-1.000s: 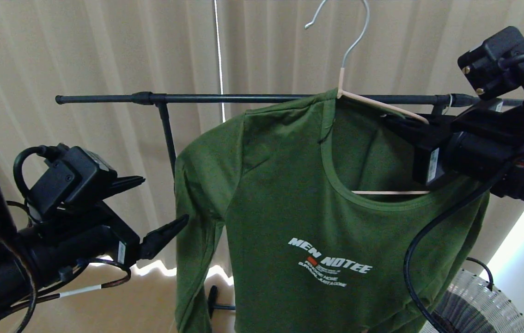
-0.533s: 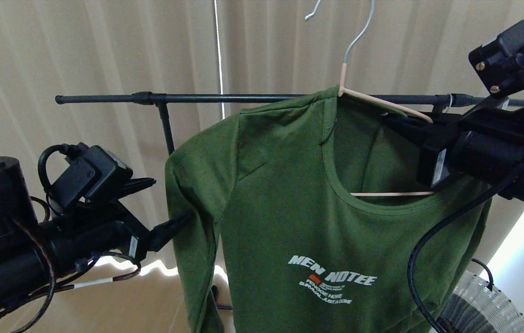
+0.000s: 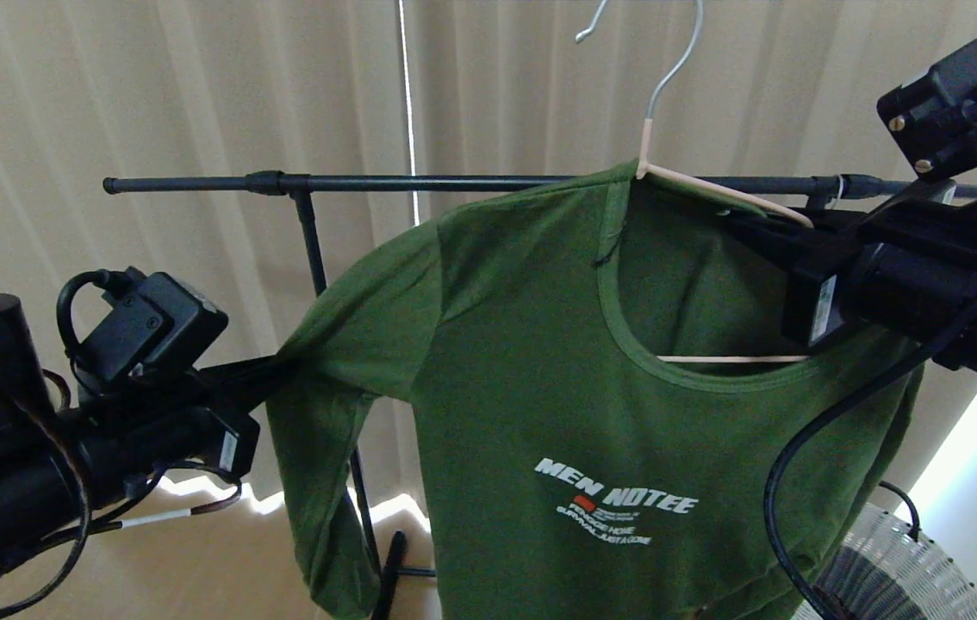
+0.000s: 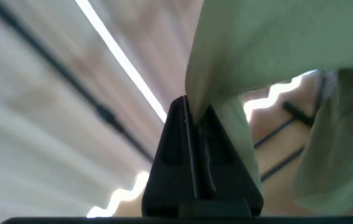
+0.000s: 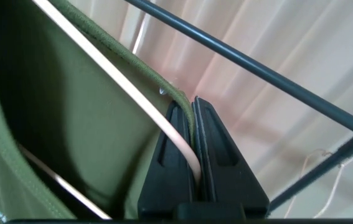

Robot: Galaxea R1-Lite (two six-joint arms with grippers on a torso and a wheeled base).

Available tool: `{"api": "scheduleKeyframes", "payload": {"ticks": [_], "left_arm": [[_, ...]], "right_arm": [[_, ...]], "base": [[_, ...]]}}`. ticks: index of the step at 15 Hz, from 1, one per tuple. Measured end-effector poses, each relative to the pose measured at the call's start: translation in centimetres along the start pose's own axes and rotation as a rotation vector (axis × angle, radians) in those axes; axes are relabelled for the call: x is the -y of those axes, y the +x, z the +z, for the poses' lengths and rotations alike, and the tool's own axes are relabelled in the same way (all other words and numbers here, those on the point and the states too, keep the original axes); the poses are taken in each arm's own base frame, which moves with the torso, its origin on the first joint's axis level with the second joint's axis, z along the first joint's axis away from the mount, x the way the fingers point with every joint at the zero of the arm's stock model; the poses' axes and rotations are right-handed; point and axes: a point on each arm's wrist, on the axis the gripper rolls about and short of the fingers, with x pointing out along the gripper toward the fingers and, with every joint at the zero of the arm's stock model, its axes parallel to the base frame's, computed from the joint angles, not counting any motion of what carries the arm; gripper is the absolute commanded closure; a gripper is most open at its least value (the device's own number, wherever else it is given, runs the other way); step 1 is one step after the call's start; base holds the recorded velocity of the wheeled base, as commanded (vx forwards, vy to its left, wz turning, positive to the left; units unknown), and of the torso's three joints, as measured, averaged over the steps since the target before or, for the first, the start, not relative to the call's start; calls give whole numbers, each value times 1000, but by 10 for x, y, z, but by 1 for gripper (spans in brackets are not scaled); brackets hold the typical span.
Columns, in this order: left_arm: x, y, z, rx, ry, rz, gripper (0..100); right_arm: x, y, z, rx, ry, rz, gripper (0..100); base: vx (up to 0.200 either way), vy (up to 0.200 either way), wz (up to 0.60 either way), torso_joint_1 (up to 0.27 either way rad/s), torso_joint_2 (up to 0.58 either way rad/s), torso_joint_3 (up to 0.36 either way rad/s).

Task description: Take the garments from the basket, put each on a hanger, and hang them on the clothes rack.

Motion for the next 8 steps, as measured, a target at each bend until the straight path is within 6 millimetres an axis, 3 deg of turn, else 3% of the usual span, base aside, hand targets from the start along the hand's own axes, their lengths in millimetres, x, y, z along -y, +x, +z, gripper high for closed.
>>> {"api": "scheduleKeyframes", "payload": {"ticks": [4, 8], "left_arm": [[-31, -10, -20, -86, 35, 149, 100], [-37, -13, -24, -100, 26, 179, 100]], "right_arm": [[6, 2, -3, -14, -2, -26, 100], [7, 3, -4, -19, -3, -29, 100]], "base": [[0, 0, 0, 0, 0, 0], [0, 0, 0, 0, 0, 0]]}}
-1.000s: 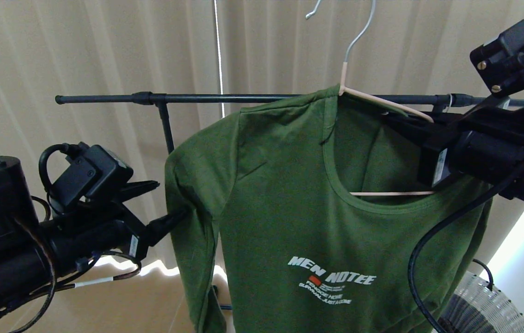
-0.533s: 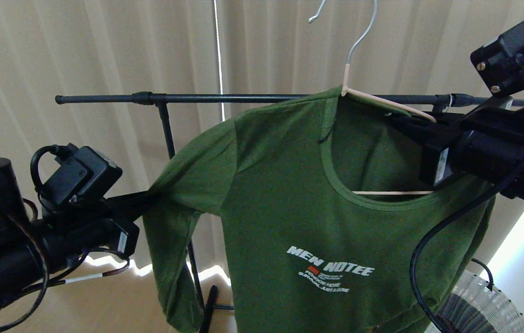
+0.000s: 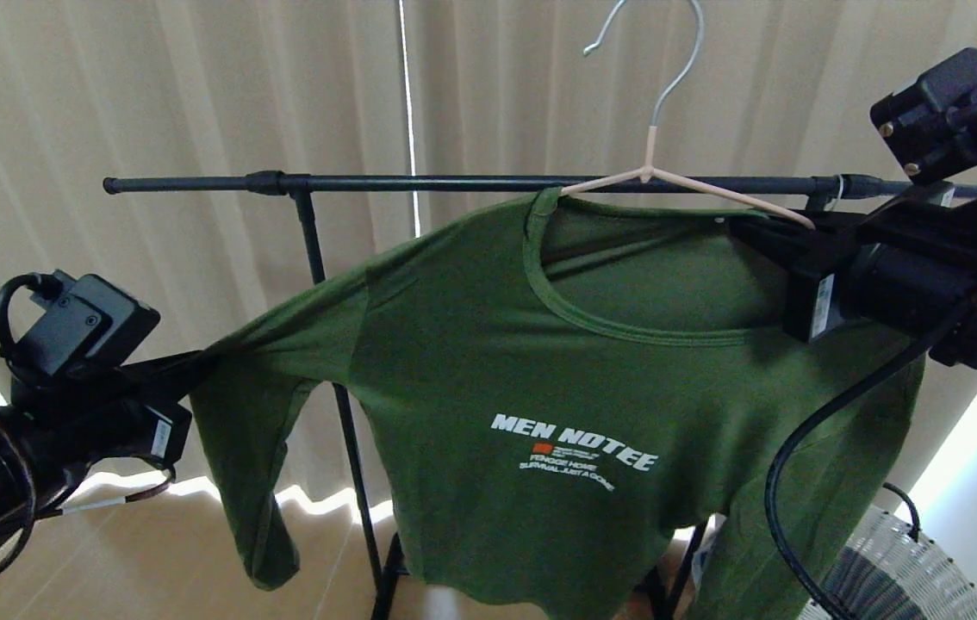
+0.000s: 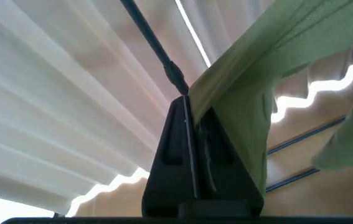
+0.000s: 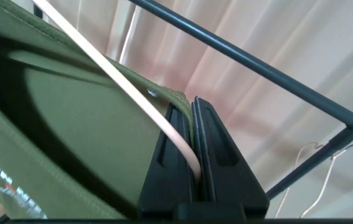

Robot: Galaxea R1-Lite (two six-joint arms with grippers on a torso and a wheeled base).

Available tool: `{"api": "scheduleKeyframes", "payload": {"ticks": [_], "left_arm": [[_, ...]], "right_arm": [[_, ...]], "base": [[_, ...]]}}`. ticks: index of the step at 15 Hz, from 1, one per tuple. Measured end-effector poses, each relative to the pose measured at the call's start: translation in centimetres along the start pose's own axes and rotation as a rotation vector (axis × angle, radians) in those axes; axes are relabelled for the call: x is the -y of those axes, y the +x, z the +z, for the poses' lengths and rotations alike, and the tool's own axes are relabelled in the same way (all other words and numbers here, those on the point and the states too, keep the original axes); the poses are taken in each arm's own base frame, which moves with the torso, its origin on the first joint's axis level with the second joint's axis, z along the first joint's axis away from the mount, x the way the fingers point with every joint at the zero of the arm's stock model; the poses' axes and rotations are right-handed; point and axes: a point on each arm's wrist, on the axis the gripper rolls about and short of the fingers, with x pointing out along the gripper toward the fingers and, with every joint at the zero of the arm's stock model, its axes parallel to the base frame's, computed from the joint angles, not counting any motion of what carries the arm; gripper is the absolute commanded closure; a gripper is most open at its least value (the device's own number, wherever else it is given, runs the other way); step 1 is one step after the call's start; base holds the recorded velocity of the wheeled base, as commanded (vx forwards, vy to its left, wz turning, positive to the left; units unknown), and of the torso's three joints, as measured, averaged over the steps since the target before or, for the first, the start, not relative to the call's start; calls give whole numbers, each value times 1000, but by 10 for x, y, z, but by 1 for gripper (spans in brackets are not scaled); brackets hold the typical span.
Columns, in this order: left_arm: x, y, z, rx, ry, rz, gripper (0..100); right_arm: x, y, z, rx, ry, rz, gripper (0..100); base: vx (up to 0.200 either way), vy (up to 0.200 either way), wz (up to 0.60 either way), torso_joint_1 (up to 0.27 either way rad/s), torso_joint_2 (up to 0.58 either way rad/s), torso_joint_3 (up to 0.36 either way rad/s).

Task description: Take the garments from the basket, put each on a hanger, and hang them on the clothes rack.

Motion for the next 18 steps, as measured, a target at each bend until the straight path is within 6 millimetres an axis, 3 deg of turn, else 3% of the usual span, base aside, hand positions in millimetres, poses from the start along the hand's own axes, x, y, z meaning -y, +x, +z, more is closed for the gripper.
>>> {"api": "scheduleKeyframes", "payload": {"ticks": [1, 2, 7, 13, 18], "left_arm": [[0, -1, 1, 4, -2, 0, 100], [0, -2, 2, 9, -4, -1, 0], [2, -9, 4, 45, -11, -30, 0], [5, -27, 10, 128, -211, -115, 0], [18, -52, -2, 156, -243, -142, 0]], "right_arm": [[0, 0, 0, 0, 0, -1, 100], [0, 0, 0, 0, 0, -1, 100], [1, 0, -1, -20, -6, -25, 100], [11, -5, -17, -230, -53, -124, 100], [23, -8, -33, -318, -62, -219, 100]], "base": [[0, 0, 0, 0, 0, 0], [0, 0, 0, 0, 0, 0], [0, 0, 0, 0, 0, 0], [0, 0, 0, 0, 0, 0], [0, 0, 0, 0, 0, 0]]}}
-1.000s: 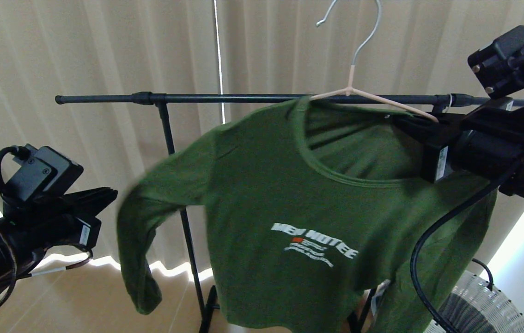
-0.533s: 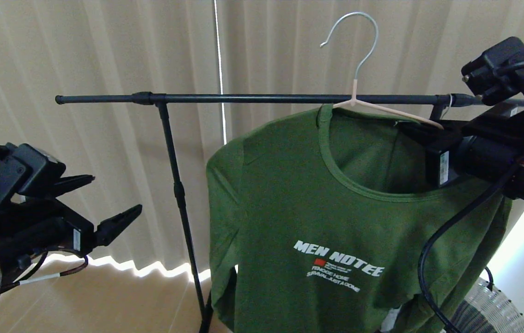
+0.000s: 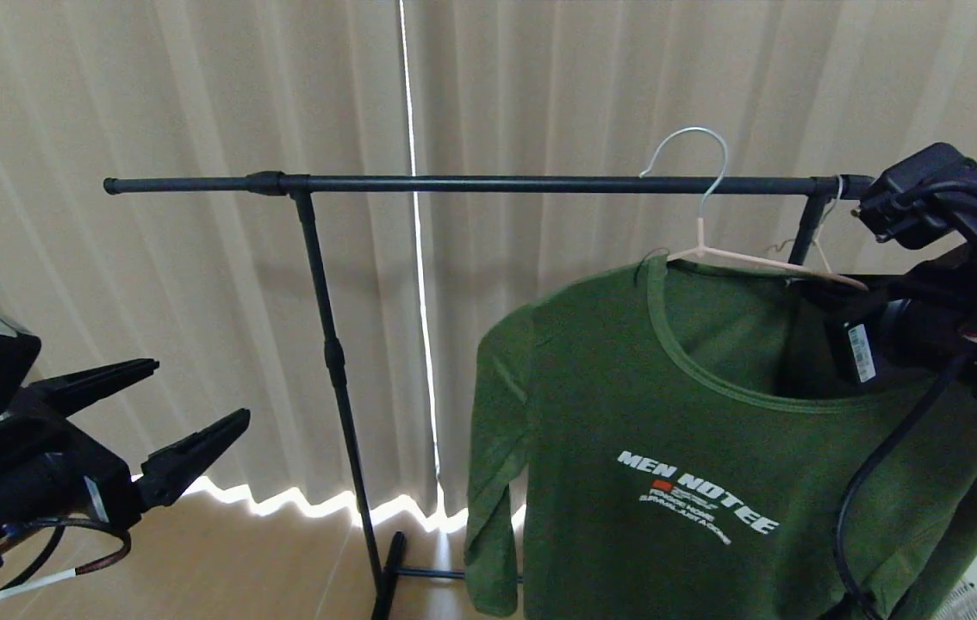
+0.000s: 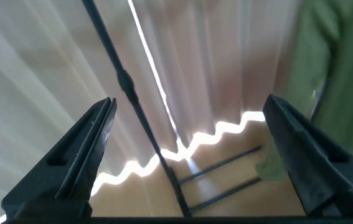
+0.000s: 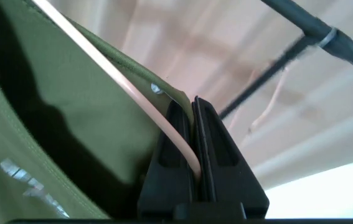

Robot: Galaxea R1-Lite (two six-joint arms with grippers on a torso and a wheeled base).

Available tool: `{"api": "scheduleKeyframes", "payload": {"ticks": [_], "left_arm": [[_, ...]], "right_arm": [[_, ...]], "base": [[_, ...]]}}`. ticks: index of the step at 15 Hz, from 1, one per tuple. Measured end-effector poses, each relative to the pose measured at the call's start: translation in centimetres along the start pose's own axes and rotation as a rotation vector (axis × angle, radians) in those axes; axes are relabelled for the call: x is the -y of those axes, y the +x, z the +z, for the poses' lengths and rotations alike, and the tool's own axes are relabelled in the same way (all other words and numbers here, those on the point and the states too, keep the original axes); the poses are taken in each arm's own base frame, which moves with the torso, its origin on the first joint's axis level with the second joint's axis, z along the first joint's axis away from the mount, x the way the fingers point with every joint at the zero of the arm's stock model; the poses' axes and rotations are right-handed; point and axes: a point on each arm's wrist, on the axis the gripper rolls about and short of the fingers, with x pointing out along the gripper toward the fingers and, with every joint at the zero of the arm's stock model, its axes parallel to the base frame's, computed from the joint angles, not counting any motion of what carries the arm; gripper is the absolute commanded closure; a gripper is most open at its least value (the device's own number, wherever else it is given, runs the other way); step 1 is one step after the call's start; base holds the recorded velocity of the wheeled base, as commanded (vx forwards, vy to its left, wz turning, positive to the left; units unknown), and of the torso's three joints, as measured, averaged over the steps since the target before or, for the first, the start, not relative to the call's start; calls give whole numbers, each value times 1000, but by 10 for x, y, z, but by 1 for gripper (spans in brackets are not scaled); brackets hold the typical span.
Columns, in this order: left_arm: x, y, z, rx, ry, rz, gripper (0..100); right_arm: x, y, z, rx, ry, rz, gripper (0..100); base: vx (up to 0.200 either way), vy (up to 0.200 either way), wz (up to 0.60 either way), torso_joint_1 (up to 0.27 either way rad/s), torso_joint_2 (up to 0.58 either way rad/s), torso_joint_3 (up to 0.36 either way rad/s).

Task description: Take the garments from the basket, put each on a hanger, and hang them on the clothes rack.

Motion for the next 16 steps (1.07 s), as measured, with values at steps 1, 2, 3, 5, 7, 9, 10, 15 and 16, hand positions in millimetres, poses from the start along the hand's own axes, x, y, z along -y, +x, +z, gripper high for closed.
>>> {"api": "scheduleKeyframes", "payload": {"ticks": [1, 2, 3, 5, 7, 9, 10, 15, 16], "left_arm": [[1, -3, -1, 8, 5, 1, 0], [3, -5, -2, 17, 13, 1, 0], [4, -8, -3, 21, 17, 2, 0], [5, -13, -2, 38, 22, 6, 0], [5, -15, 1, 52, 19, 12, 0], [4, -15, 1, 53, 18, 17, 0], [4, -15, 2, 53, 18, 19, 0], [4, -15, 2, 53, 17, 19, 0], [4, -15, 1, 52, 18, 20, 0]], "right_arm": [[5, 2, -3, -18, 3, -35, 100], [9, 4, -5, -32, 8, -67, 100], [12, 5, -6, -42, 11, -85, 100], [17, 6, -8, -53, 17, -111, 100], [18, 6, -9, -56, 19, -116, 100], [18, 6, -9, -58, 19, -118, 100], [18, 6, -9, -57, 19, -117, 100], [18, 5, -10, -55, 19, -116, 100], [19, 4, -9, -52, 20, -116, 100]], "base": [[0, 0, 0, 0, 0, 0], [0, 0, 0, 0, 0, 0], [0, 0, 0, 0, 0, 0], [0, 0, 0, 0, 0, 0], [0, 0, 0, 0, 0, 0], [0, 0, 0, 0, 0, 0], [200, 0, 0, -7, 2, -2], [200, 0, 0, -2, 3, 1], [200, 0, 0, 12, 7, 12]]}}
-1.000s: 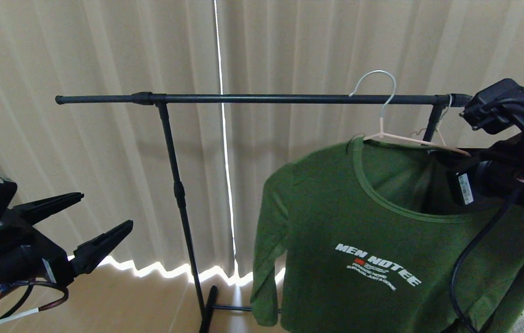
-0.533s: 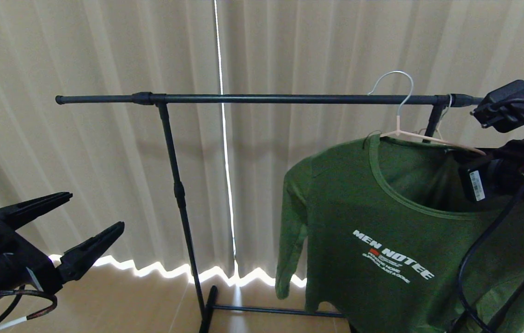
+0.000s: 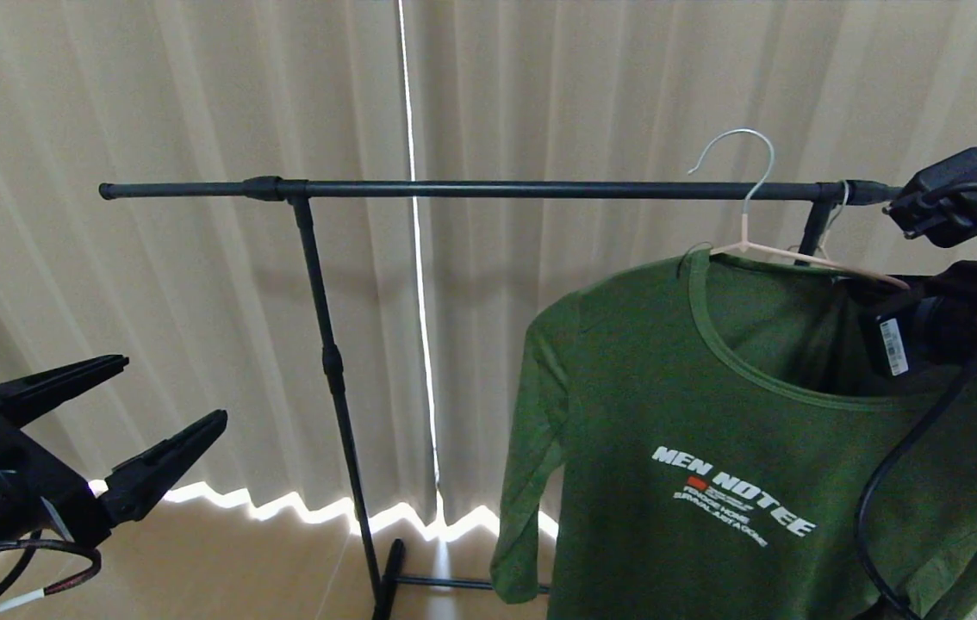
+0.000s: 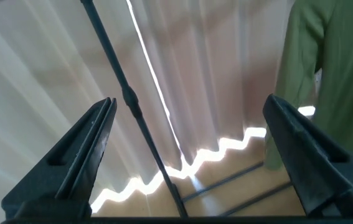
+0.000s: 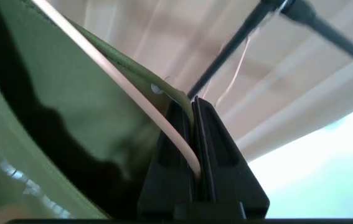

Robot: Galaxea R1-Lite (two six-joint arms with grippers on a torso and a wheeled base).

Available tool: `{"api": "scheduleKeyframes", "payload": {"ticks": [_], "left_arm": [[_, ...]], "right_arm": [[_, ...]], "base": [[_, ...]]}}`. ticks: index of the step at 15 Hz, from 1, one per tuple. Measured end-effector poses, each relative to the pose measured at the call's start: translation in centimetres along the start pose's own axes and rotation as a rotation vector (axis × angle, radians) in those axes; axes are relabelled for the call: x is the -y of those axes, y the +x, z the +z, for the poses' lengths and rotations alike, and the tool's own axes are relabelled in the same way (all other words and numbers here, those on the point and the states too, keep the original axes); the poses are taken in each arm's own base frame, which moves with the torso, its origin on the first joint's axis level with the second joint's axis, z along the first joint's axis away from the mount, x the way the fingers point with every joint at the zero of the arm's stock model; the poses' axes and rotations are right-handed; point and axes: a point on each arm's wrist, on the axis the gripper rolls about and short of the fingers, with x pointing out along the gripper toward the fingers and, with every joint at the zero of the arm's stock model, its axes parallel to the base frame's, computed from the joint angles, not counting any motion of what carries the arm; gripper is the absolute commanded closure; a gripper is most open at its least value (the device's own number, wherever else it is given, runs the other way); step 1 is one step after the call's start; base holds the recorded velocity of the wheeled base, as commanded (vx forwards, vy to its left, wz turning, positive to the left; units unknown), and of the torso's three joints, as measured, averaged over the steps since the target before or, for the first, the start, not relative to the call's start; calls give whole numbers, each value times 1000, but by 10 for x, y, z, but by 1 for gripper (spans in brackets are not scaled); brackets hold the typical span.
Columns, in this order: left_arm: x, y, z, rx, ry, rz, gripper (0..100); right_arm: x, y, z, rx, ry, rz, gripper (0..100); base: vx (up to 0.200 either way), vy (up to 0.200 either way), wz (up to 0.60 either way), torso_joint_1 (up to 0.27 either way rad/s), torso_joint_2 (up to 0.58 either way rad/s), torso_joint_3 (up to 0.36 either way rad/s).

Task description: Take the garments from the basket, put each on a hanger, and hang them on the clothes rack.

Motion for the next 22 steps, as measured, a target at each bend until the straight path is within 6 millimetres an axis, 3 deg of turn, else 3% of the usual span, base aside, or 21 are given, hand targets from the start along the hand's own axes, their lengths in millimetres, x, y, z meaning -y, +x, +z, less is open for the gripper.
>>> {"api": "scheduleKeyframes", "payload": {"ticks": [7, 12, 22], "left_arm": [[1, 0, -2, -8, 4, -3, 0], [1, -1, -3, -10, 5, -4, 0], [1, -1, -3, -10, 4, -5, 0]], "right_arm": [[-1, -1, -3, -3, -2, 7, 100], [-4, 2, -5, -6, 15, 18, 100], [-22, 43, -2, -16, 27, 7, 100]], "base": [[200, 0, 0, 6, 0, 2], [0, 0, 0, 0, 0, 0], [0, 0, 0, 0, 0, 0]]}}
